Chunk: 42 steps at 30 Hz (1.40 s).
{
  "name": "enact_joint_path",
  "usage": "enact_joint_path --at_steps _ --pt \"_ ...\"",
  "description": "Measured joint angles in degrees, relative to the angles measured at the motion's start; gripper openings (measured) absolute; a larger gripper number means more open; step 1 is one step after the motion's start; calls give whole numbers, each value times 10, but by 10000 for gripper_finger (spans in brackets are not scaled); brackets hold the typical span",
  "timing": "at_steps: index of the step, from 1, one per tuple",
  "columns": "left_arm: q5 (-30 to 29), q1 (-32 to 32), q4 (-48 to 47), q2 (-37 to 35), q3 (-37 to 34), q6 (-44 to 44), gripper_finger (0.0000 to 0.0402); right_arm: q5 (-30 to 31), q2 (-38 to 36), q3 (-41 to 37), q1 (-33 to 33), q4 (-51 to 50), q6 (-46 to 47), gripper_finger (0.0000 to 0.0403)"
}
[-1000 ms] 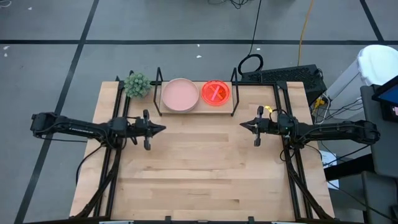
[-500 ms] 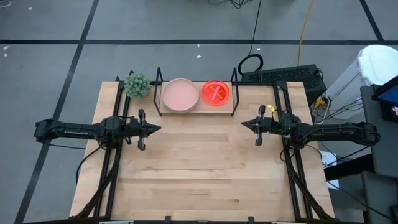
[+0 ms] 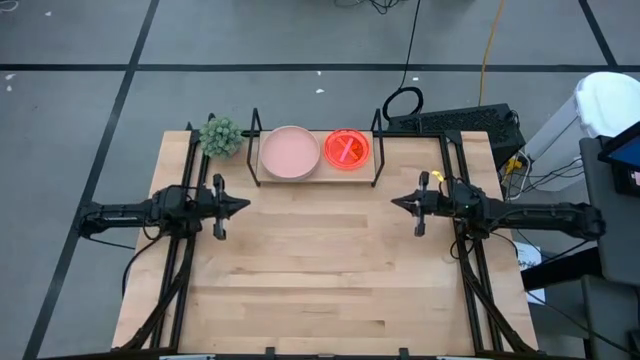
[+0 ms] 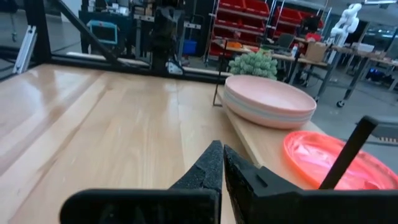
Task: Place and stack plates onto a shelf
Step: Return to Home Position
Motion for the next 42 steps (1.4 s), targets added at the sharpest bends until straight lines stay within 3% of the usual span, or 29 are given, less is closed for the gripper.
enact_joint_path --at_steps 8,12,18,22,30,42 --pt "0 0 -5 0 -1 -9 1 -4 -89 0 0 -70 0 0" --pt "0 0 -5 0 -1 -20 1 -46 -147 0 0 -108 8 0" --pt "0 0 -6 0 -1 -22 1 -35 -228 0 0 -167 8 0" --pt "0 0 -6 1 -1 -22 1 3 -225 2 0 -178 -21 0" --pt "0 0 -7 2 -1 -31 1 -3 -226 2 2 -181 -17 0" --pt "0 0 -7 2 -1 -40 1 -75 -226 2 14 -174 30 0"
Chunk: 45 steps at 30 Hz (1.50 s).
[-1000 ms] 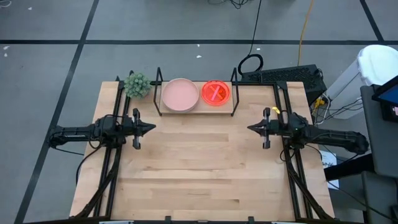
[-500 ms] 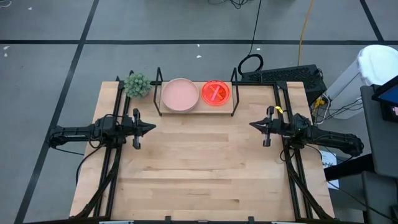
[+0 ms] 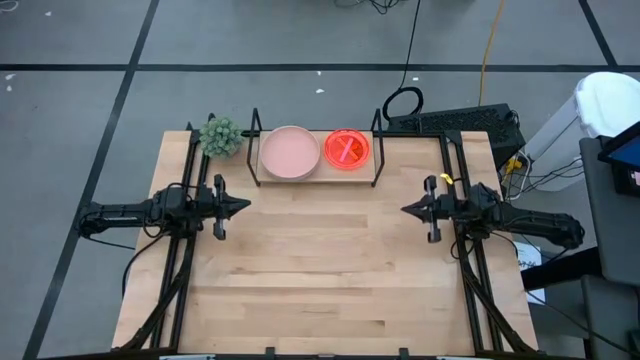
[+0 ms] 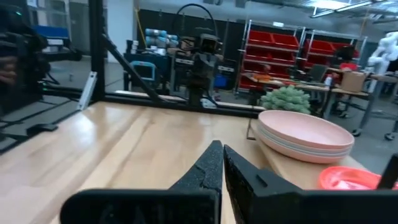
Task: Place and stack plates onto a shelf
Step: Return to Home Position
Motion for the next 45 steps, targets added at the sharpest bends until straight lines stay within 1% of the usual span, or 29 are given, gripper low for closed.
enact_joint_path --at_steps 4,8,12,20,26,32,35,45 --pt "0 0 0 0 0 -1 1 0 0 0 23 0 20 0" --pt "0 0 0 0 0 -2 1 14 0 0 47 0 25 0" --pt "0 0 0 0 0 -1 1 14 0 0 60 0 28 0" --pt "5 0 -1 0 -1 16 1 16 0 0 60 -1 24 0" --pt "5 0 -1 0 -1 32 1 16 0 0 60 6 -32 0" --pt "21 0 -2 0 -1 25 1 16 0 0 60 7 -24 0" --pt "21 0 -4 0 -1 14 1 16 0 0 60 8 -25 0" --pt "19 0 17 1 -2 25 1 16 0 0 60 8 -26 0"
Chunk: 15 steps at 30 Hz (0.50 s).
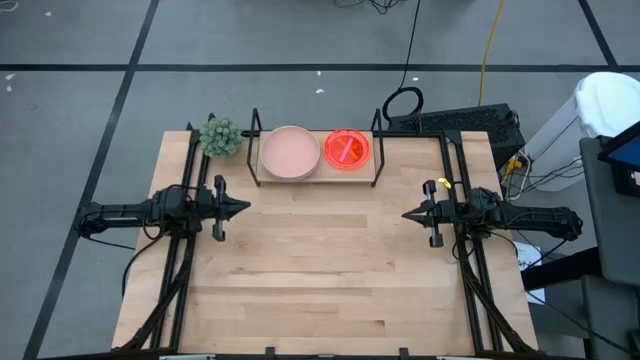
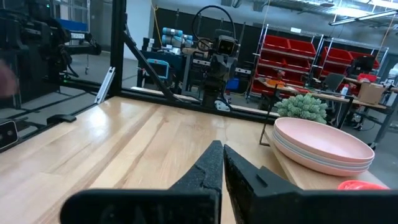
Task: Place and stack plates onto a shelf
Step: Return to Home Position
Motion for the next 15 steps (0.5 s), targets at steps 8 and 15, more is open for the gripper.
enact_joint_path --at_steps 8,15 --pt "0 0 9 0 0 1 1 0 0 0 0 1 0 0" --pt "0 0 13 0 0 1 1 0 0 0 0 1 0 0"
